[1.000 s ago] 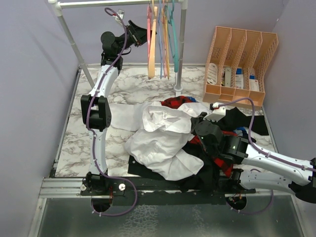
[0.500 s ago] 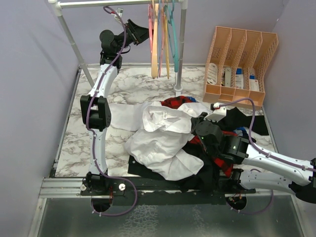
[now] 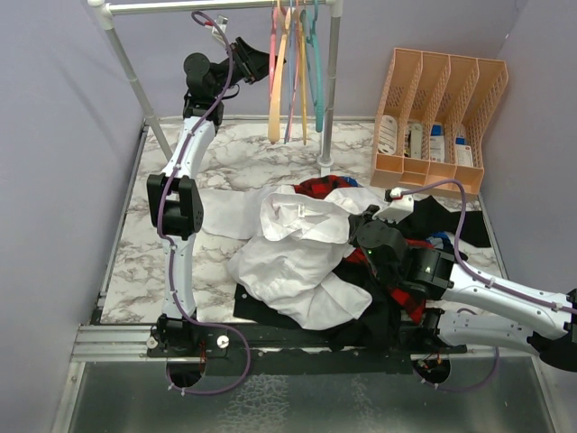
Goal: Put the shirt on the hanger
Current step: Pick up the hanger from the clothesline.
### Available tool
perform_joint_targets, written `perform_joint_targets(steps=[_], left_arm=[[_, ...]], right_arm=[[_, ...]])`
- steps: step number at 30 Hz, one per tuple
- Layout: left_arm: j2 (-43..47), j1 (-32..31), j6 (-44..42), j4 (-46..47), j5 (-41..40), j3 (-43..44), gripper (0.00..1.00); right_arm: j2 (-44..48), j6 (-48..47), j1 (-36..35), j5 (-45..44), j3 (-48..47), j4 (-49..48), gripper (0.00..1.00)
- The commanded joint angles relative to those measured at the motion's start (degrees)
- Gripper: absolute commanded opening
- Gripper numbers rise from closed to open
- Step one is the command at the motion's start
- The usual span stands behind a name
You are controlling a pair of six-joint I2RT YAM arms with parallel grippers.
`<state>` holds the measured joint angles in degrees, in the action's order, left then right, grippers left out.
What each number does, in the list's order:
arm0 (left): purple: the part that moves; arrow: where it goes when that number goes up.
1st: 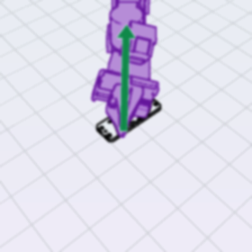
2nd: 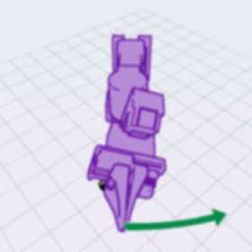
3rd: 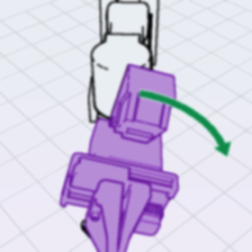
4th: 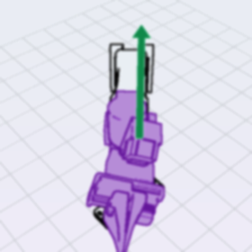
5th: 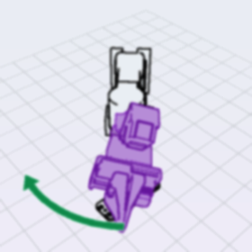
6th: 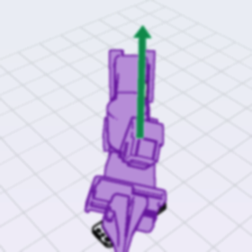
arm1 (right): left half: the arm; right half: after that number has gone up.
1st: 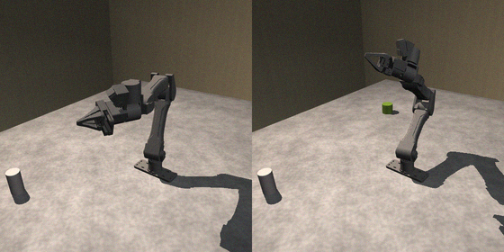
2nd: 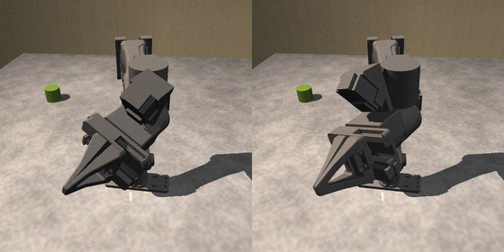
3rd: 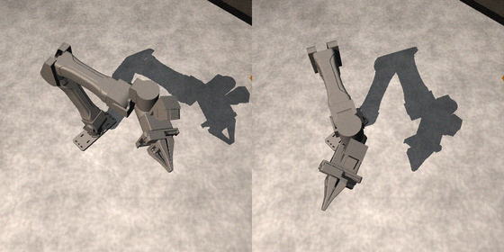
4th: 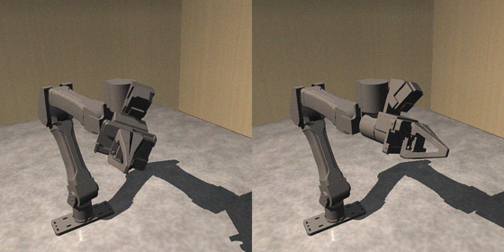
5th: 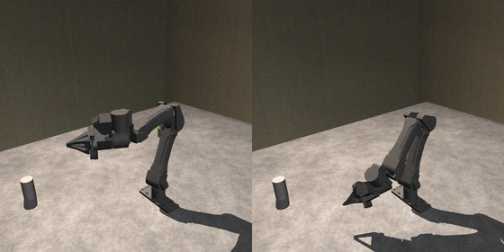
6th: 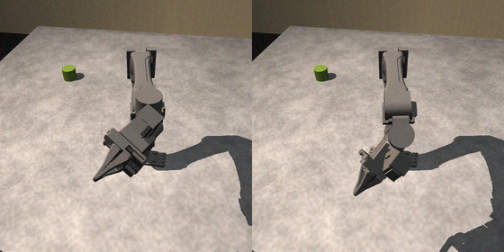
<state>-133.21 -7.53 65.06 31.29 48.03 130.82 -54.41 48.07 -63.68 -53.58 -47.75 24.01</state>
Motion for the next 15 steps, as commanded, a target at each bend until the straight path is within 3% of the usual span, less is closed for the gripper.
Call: perform_joint_targets(steps=[1,6,10,15], left_arm=[[-1.08,-0.20,-4.48,-2.75,-1.53,3.04,0.68],[-1.36,-0.50,-4.84,-3.22,-1.72,3.82,0.61],[-1.11,-0.73,-5.04,-3.42,-1.67,3.82,0.49],[-0.13,-0.73,-6.31,-4.77,-2.27,4.28,0.47]], right_arm=[[0.54,1.40,0.19,-1.58,-0.04,0.73,0.01],[0.28,1.62,0.16,-1.53,0.14,0.56,0.01],[0.26,2.02,0.14,-1.48,0.46,0.50,0.01],[0.30,2.50,0.20,-1.26,0.98,0.30,0.01]])
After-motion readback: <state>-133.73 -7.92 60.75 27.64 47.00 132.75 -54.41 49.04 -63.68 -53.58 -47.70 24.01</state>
